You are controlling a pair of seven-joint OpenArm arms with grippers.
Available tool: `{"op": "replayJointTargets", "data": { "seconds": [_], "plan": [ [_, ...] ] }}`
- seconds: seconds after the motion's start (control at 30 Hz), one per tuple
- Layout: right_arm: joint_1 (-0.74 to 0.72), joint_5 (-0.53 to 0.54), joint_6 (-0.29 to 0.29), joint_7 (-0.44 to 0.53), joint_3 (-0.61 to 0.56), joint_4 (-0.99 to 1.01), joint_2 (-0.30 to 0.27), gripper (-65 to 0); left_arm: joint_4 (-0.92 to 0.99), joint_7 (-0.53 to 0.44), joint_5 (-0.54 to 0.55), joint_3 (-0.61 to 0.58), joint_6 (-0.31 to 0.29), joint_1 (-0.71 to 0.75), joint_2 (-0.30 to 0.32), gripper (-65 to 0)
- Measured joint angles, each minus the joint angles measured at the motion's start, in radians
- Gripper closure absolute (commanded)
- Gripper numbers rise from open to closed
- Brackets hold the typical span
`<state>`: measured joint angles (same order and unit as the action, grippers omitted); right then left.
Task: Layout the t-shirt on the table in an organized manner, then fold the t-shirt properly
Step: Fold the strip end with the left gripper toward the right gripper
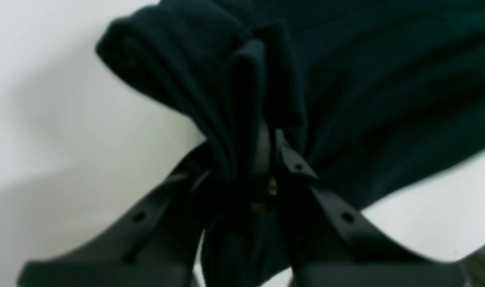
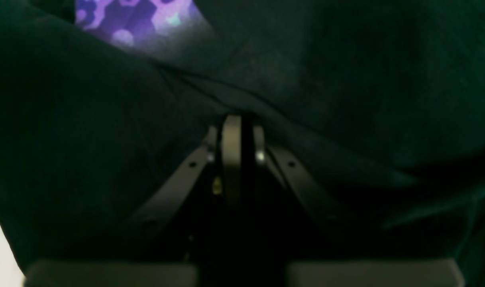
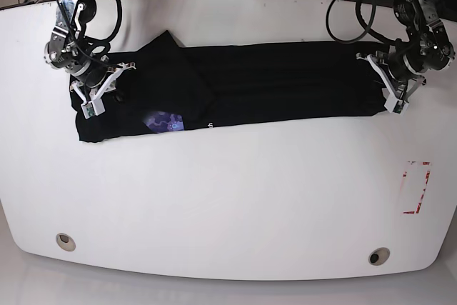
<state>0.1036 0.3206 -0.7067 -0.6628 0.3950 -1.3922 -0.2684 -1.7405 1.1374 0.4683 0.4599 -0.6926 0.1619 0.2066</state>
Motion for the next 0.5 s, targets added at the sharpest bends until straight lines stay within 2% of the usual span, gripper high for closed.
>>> {"op": "replayJointTargets", "data": {
  "seconds": [0.2,0.5],
  "plan": [
    [0.000,-0.002,0.000,0.001,-0.002,0.000,0.000,-3.6,-0.162,-0.014,0.024,-0.124,-0.005,0.033,0.014,-1.4],
    [0.000,-0.002,0.000,0.002,-0.002,0.000,0.000,-3.6,-0.173,-0.002,0.019,-0.376,-0.005,0.031,0.013,-1.4]
  ]
}}
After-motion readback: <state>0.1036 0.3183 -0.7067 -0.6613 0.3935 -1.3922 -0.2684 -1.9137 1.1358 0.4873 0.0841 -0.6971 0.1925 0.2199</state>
